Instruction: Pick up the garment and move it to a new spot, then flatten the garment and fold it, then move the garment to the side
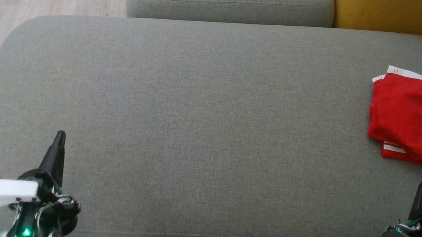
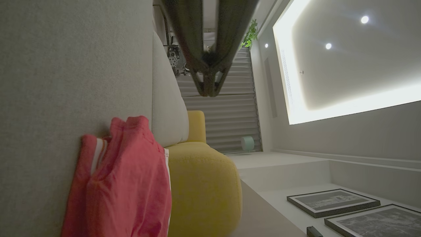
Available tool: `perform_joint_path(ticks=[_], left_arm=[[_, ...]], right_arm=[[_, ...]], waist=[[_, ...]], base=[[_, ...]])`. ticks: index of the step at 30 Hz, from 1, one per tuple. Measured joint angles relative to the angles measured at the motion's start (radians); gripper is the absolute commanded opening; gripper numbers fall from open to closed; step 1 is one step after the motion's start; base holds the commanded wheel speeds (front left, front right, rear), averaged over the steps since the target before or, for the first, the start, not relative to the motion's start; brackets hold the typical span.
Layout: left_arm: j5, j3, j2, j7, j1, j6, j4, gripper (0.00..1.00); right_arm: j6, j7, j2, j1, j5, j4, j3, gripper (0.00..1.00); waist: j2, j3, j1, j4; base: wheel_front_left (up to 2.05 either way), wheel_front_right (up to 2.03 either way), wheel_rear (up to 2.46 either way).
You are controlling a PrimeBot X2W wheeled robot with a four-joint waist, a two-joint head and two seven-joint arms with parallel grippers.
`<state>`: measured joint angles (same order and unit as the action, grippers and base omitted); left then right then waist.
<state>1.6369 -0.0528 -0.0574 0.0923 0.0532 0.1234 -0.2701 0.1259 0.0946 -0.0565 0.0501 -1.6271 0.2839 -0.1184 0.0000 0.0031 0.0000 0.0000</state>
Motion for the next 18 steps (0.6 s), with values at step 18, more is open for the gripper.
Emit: perform_joint_path(ticks=[18], left_arm=[[-0.006, -0.008, 0.003, 0.003, 0.0, 0.0, 0.0, 0.0]], right_arm=[[0.0, 0.0, 0.002, 0.0, 0.002, 0.0, -0.004, 0.0]], waist=[[0.0, 0.0, 0.0, 0.0]], base=[[0.0, 0.0, 0.0]])
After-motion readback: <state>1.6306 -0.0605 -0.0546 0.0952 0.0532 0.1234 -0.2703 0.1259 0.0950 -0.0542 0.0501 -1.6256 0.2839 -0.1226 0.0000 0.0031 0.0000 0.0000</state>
